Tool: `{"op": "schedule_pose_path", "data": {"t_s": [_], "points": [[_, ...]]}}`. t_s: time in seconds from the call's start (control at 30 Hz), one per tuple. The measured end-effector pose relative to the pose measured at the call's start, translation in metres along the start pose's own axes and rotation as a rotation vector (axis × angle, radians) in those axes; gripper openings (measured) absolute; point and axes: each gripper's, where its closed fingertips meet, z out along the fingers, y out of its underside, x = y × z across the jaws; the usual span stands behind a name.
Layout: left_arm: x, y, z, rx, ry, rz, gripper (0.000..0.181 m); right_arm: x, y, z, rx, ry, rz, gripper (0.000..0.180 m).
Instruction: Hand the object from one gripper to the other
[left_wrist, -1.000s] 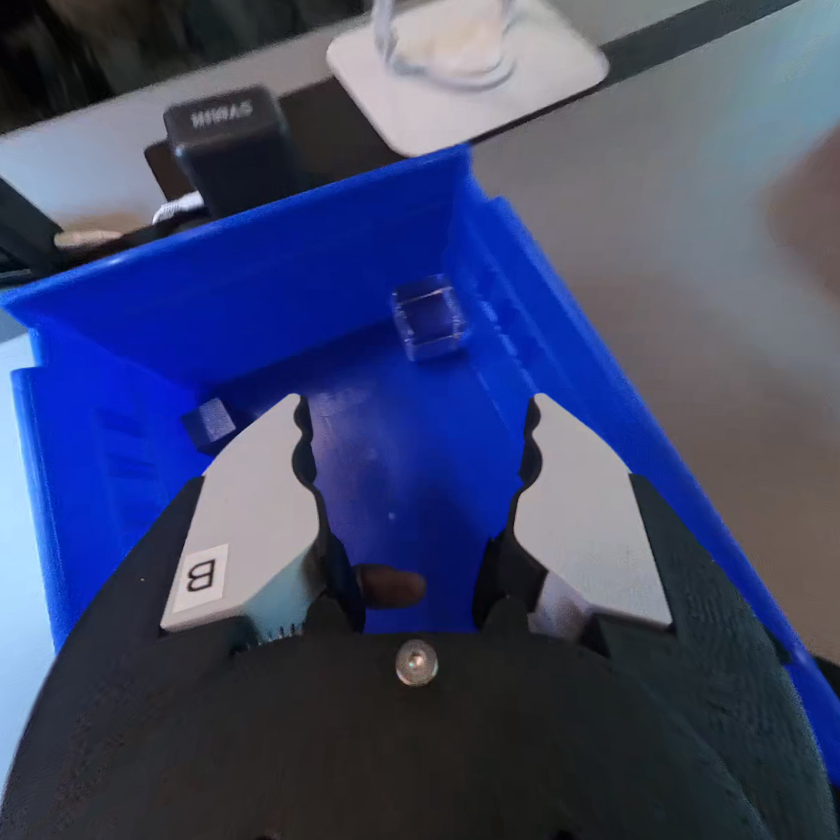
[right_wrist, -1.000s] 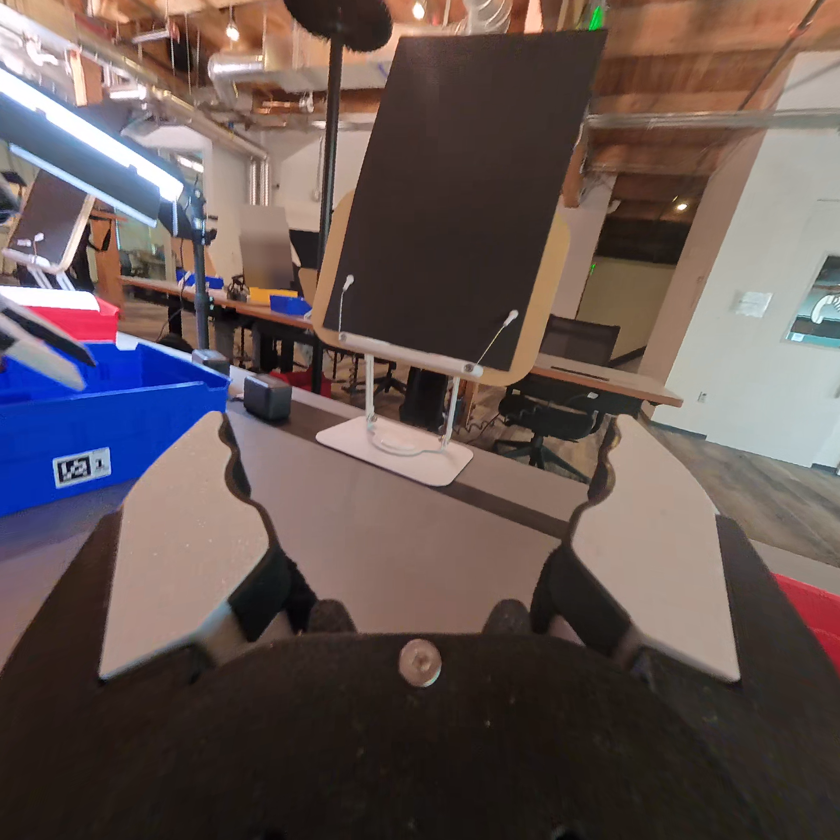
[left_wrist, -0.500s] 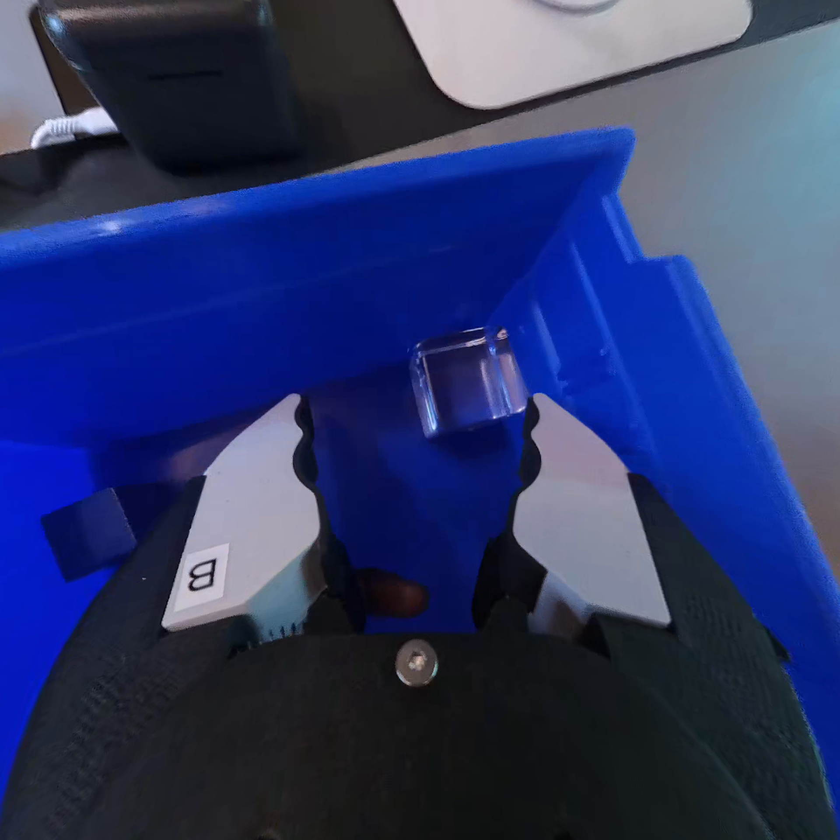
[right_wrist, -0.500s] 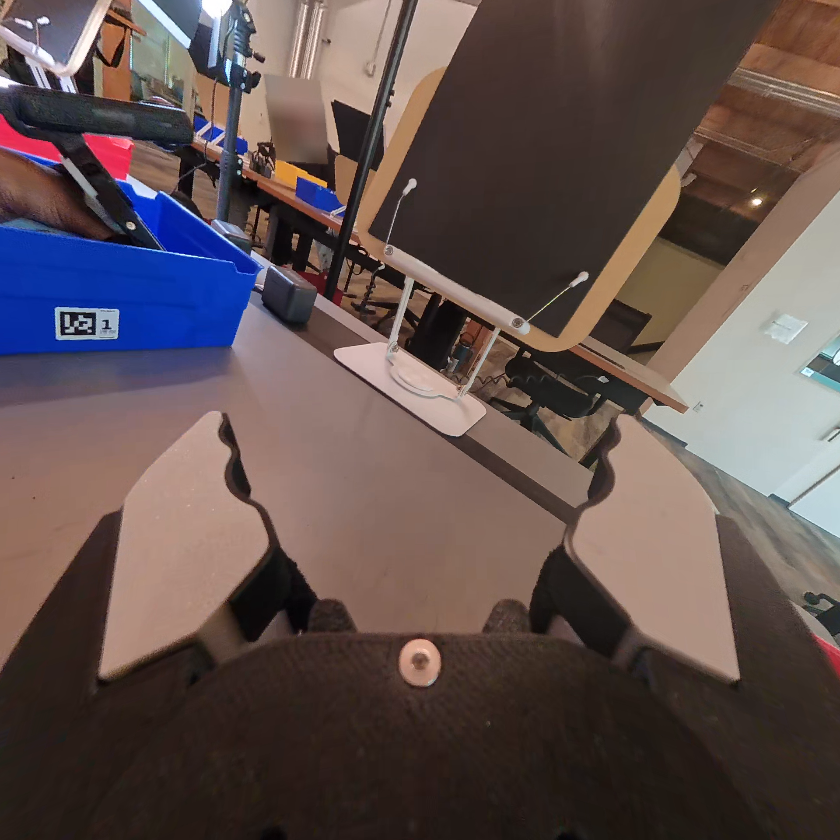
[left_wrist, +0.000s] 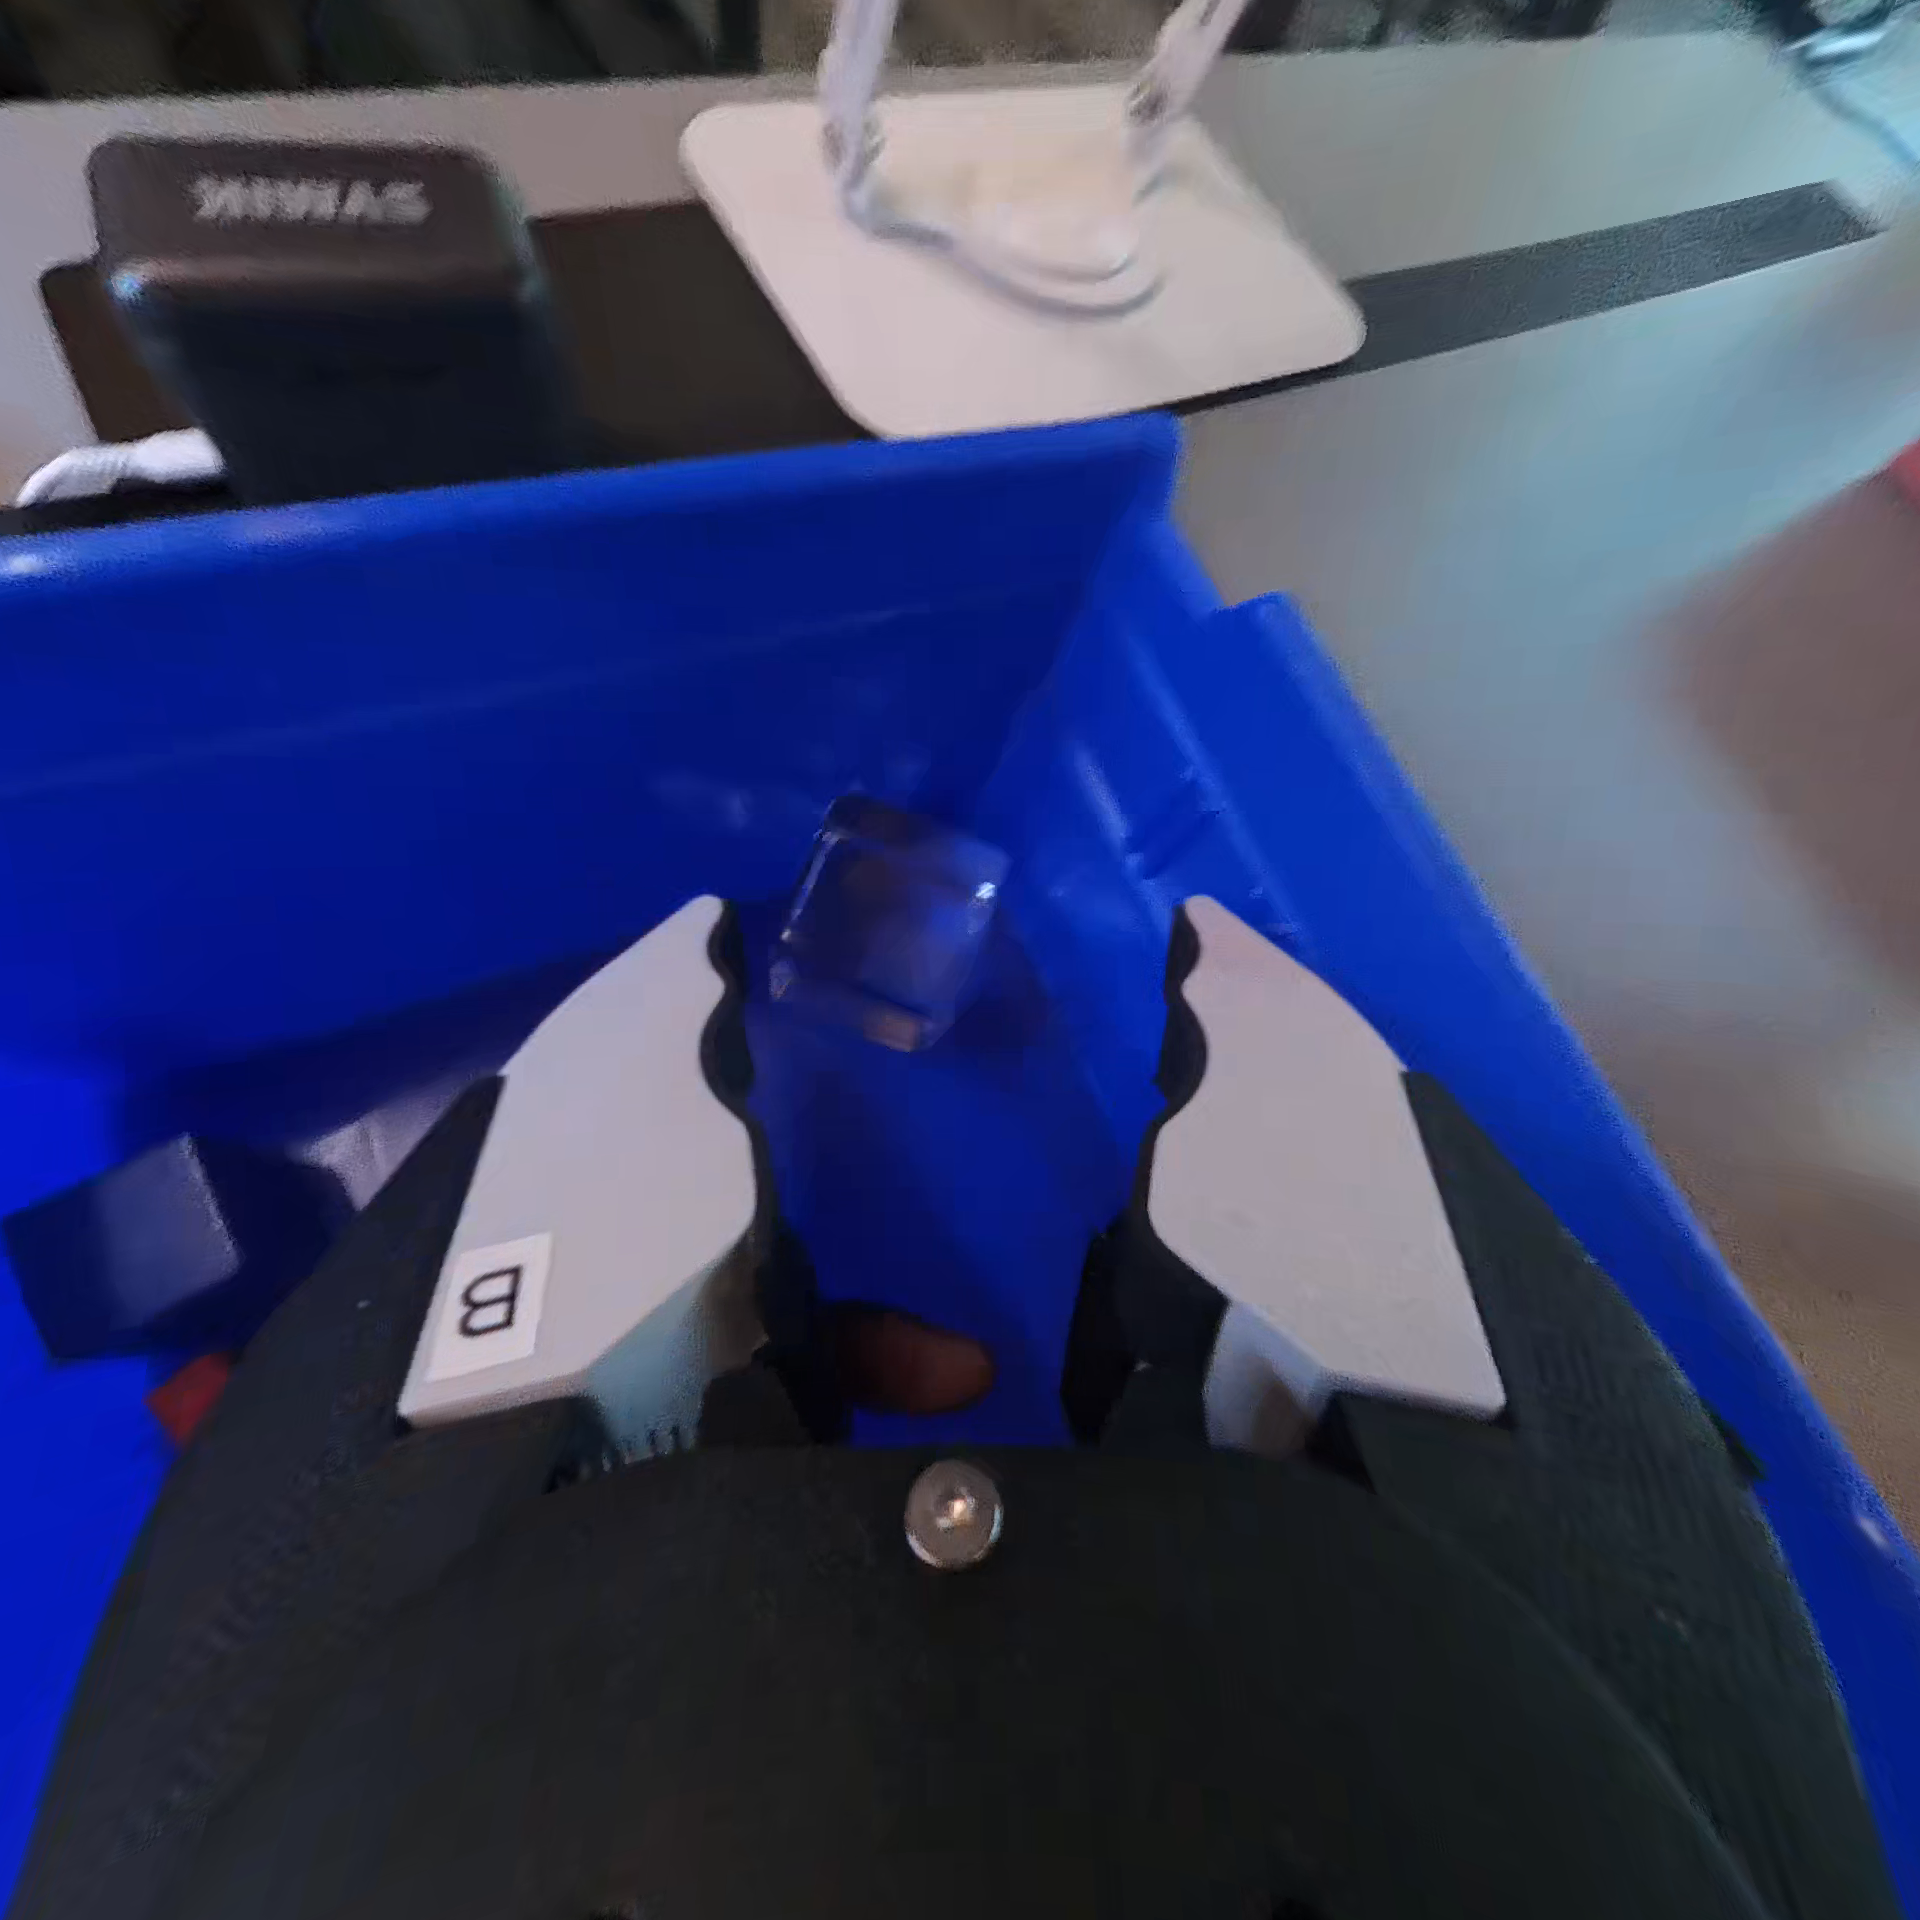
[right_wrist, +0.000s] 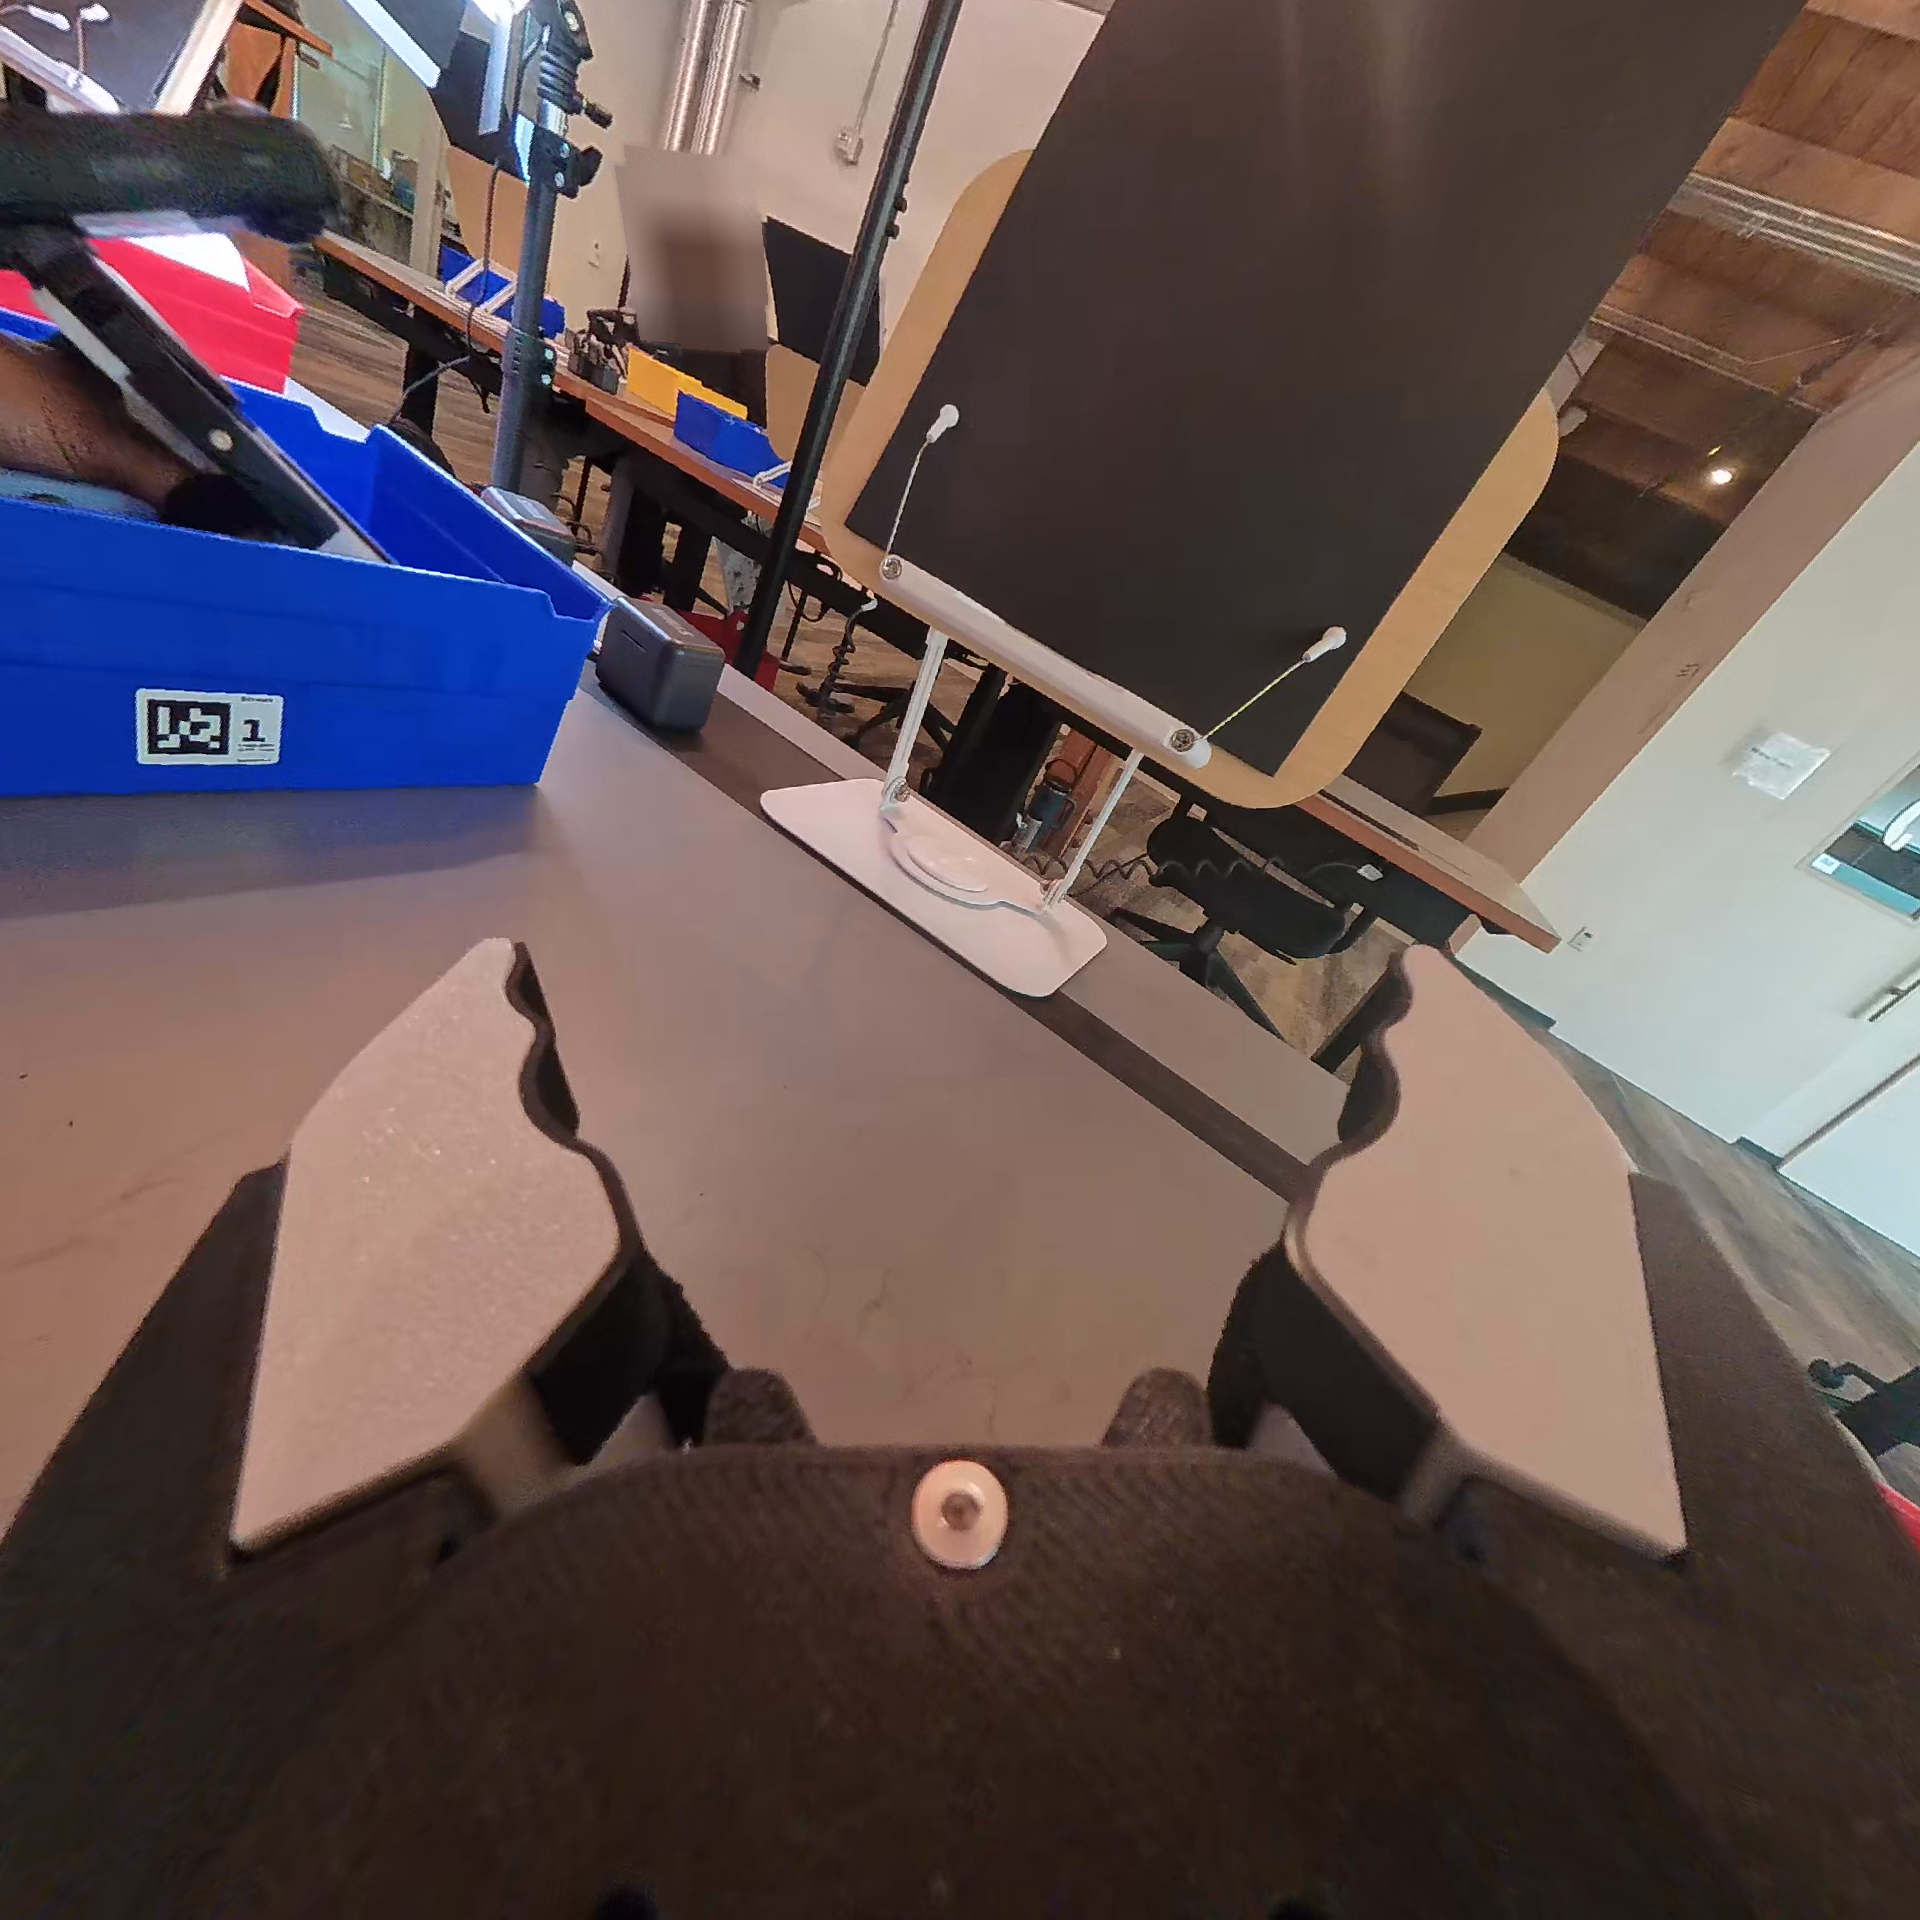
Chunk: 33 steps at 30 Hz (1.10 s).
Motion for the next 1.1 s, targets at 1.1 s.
{"op": "schedule_pose_path", "data": {"t_s": [1.1], "points": [[0.241,-0.044,-0.191,0.541,0.845,0.136,0.045,-0.095,-0.089,-0.049,0.53,-0.368,-0.034,0.104]]}}
